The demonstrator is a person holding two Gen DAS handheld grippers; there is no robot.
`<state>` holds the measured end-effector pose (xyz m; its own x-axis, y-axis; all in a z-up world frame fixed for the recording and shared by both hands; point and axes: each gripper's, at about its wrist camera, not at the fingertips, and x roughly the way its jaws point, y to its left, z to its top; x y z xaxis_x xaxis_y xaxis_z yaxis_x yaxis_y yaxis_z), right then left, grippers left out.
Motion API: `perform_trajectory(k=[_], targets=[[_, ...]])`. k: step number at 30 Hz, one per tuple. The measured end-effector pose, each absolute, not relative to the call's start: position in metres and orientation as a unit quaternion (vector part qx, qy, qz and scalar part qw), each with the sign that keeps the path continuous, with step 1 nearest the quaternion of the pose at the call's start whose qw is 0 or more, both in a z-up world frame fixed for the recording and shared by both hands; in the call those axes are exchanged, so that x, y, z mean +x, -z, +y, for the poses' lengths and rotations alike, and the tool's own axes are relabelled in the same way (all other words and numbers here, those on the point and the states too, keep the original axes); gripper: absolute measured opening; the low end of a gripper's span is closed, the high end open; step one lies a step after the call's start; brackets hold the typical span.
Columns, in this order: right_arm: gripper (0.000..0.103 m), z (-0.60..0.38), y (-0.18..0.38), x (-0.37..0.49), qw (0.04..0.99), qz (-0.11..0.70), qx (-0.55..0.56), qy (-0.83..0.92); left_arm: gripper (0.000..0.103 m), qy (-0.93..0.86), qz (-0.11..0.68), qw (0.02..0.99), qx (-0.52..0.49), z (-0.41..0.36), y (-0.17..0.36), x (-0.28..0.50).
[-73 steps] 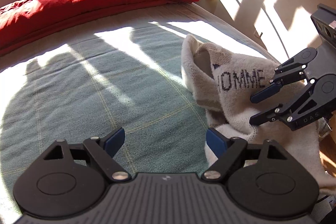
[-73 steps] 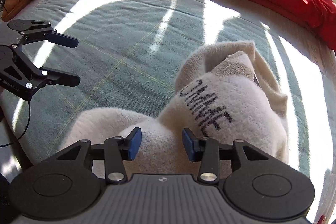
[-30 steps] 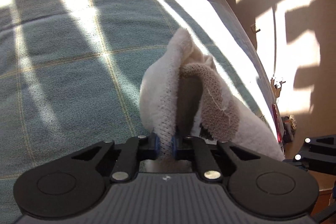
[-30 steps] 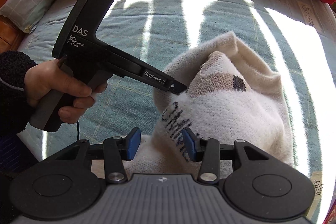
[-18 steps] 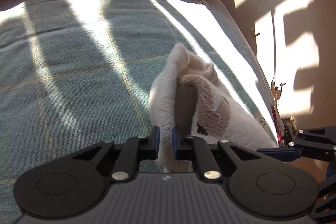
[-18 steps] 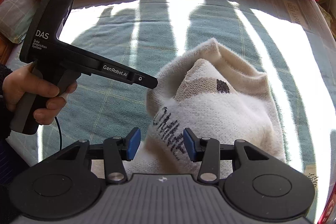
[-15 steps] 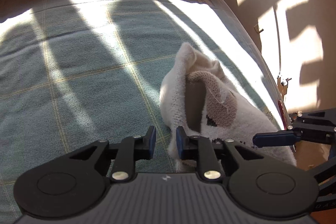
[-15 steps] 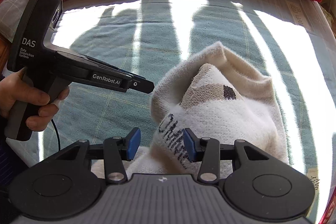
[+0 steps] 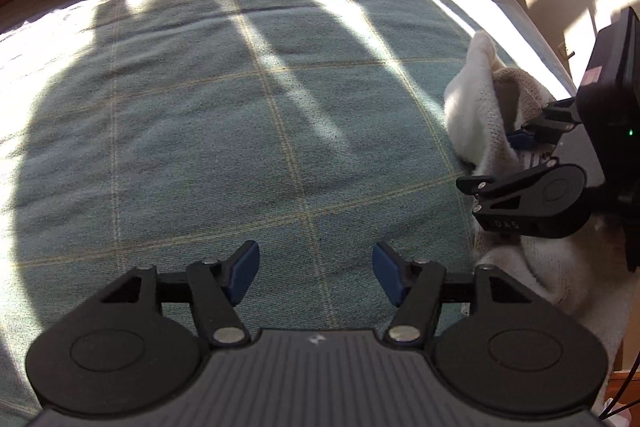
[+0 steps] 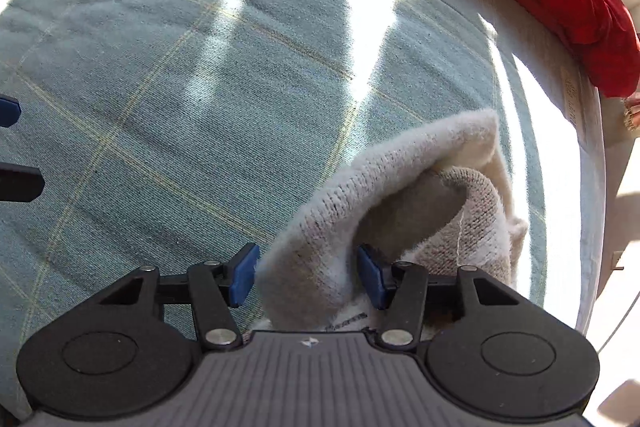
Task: Fold clothes
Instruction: 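Grasp the sock cuff with the right gripper and lift it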
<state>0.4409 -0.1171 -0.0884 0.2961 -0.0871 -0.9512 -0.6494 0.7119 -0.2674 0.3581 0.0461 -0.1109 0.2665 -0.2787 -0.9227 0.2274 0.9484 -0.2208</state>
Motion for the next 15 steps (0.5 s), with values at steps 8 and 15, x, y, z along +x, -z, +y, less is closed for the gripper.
perform_trajectory(k=[8, 15], targets=[[0.026, -0.133, 0.068, 0.460, 0.740, 0.596, -0.252, -0.186, 0.067, 0.149, 0.591, 0.792, -0.039, 0.062, 0.112, 0.346], [0.026, -0.151, 0.009, 0.471, 0.729, 0.639, -0.103, -0.222, 0.067, 0.152, 0.580, 0.798, -0.063, 0.071, 0.105, 0.344]])
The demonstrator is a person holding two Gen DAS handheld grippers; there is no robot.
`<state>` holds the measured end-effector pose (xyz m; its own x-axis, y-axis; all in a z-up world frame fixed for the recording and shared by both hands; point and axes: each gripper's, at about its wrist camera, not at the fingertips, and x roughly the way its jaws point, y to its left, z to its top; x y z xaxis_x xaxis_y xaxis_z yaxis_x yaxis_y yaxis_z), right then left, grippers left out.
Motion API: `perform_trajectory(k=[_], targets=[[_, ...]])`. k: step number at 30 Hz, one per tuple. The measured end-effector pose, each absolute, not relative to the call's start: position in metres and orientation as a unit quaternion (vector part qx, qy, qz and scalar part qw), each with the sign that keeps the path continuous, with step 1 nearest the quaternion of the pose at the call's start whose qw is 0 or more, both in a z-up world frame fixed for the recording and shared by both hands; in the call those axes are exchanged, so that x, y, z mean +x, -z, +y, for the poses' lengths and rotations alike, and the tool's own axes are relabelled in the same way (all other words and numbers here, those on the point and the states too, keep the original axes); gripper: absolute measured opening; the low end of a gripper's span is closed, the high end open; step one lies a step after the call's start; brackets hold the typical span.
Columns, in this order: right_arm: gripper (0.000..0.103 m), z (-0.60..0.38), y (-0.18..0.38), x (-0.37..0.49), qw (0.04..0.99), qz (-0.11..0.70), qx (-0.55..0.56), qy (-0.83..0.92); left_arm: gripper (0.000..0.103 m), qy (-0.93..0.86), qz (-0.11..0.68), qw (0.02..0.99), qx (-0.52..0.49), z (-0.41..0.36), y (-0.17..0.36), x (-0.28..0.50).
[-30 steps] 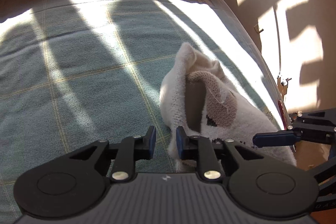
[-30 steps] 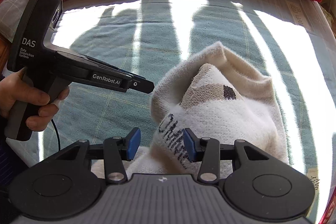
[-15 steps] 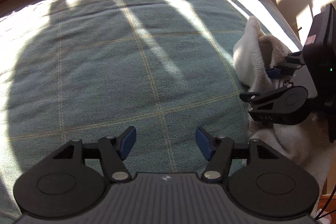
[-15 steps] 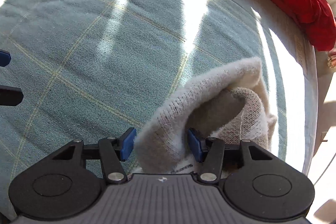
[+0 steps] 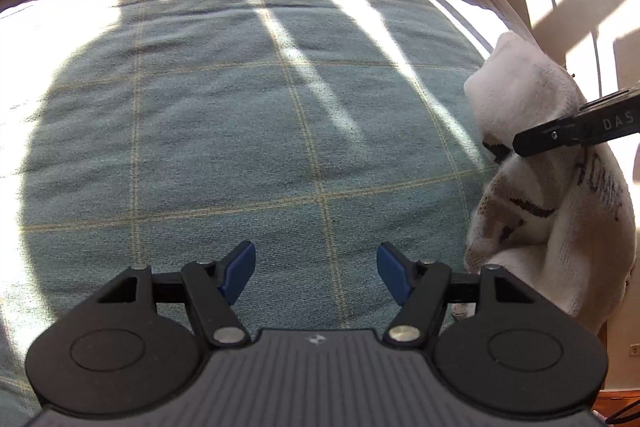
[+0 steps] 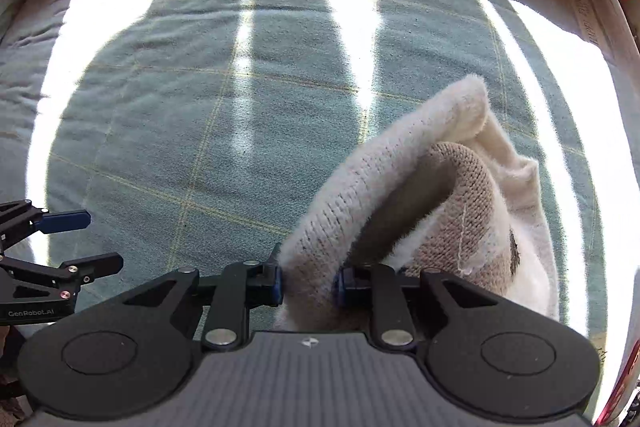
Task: Fold clothes
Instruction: 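Grasp the sock cuff with the right gripper and lift it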
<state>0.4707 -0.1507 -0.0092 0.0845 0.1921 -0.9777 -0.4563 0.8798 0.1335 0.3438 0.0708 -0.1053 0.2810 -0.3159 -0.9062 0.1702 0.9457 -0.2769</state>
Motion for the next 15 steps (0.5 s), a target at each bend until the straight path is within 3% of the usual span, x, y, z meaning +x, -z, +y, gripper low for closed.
perform_trajectory(k=[15], targets=[[0.026, -0.037, -0.046, 0.473, 0.688, 0.622, -0.078, -0.367, 0.067, 0.089, 0.559, 0.816, -0.118, 0.147, 0.080, 0.309]])
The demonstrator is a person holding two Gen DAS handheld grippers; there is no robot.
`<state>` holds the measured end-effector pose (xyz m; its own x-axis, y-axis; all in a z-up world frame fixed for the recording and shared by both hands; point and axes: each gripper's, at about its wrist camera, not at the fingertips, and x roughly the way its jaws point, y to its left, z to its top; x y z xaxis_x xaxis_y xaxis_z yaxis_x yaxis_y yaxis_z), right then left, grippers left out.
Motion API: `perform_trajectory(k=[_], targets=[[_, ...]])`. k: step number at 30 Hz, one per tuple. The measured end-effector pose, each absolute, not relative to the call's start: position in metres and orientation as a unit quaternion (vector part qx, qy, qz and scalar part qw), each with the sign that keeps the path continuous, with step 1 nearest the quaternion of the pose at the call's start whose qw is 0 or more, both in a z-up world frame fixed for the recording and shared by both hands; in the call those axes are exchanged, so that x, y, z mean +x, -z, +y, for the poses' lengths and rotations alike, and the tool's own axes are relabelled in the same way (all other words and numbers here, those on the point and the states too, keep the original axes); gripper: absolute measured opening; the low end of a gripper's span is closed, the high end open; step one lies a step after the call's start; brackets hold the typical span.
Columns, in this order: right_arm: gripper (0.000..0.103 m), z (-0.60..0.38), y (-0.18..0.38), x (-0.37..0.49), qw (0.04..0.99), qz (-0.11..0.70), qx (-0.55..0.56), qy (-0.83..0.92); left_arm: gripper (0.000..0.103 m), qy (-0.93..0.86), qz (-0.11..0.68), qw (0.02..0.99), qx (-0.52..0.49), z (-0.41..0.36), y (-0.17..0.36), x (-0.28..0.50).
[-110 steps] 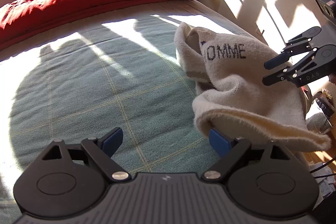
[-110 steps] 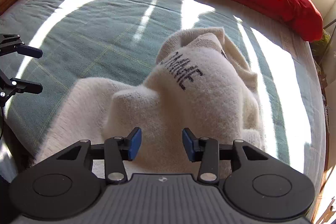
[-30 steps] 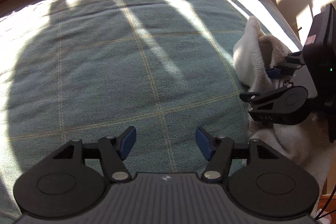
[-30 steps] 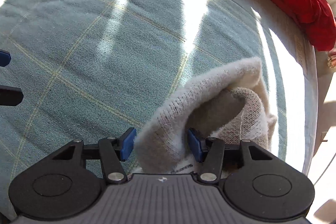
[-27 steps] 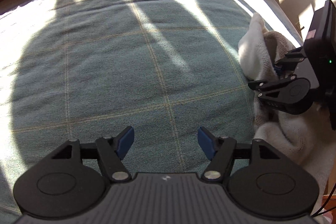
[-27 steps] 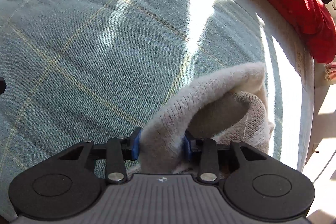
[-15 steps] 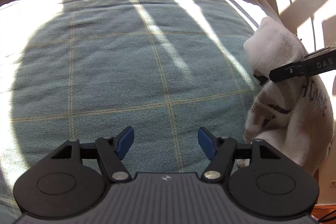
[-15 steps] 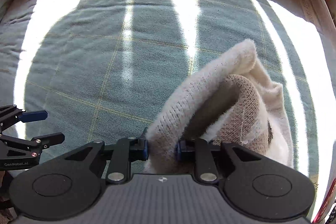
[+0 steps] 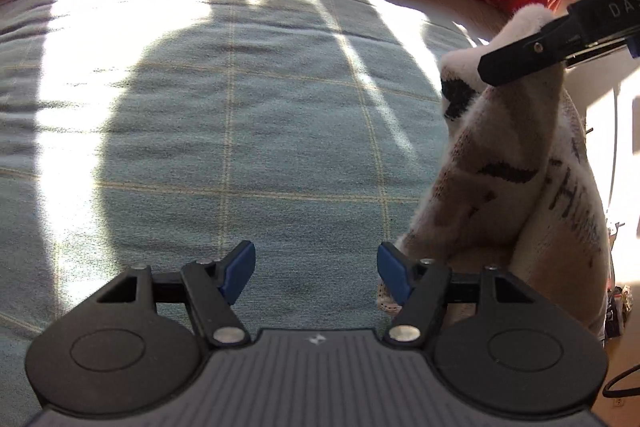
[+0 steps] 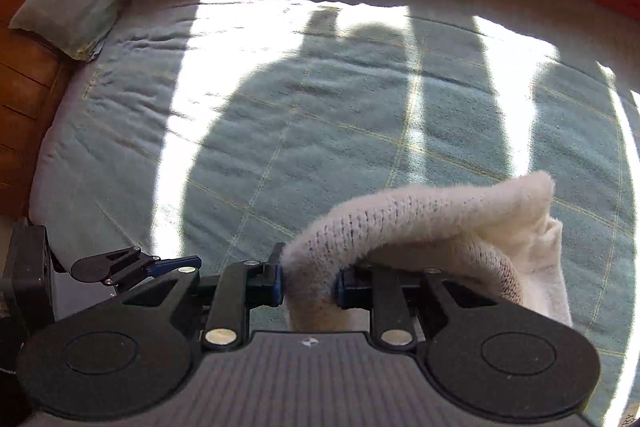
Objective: Fold clothes
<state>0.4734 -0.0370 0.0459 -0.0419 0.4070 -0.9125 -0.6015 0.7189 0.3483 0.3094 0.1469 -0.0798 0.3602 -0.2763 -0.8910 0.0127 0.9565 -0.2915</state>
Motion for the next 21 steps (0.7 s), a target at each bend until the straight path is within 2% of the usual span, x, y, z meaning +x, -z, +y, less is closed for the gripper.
perform_trajectory(k=[11, 21], targets=[[0.026, 0.104, -0.034, 0.457, 0.636, 0.598, -0.107, -0.475, 0.068, 0.038, 0.549, 0.822, -0.147, 0.195, 0.072, 0.287], [0.028, 0.177, 0.001, 0.436, 0.592, 0.605, -0.107, -0.522, 0.068, 0.014, 0.559, 0.816, -0.146, 0.209, 0.085, 0.289]])
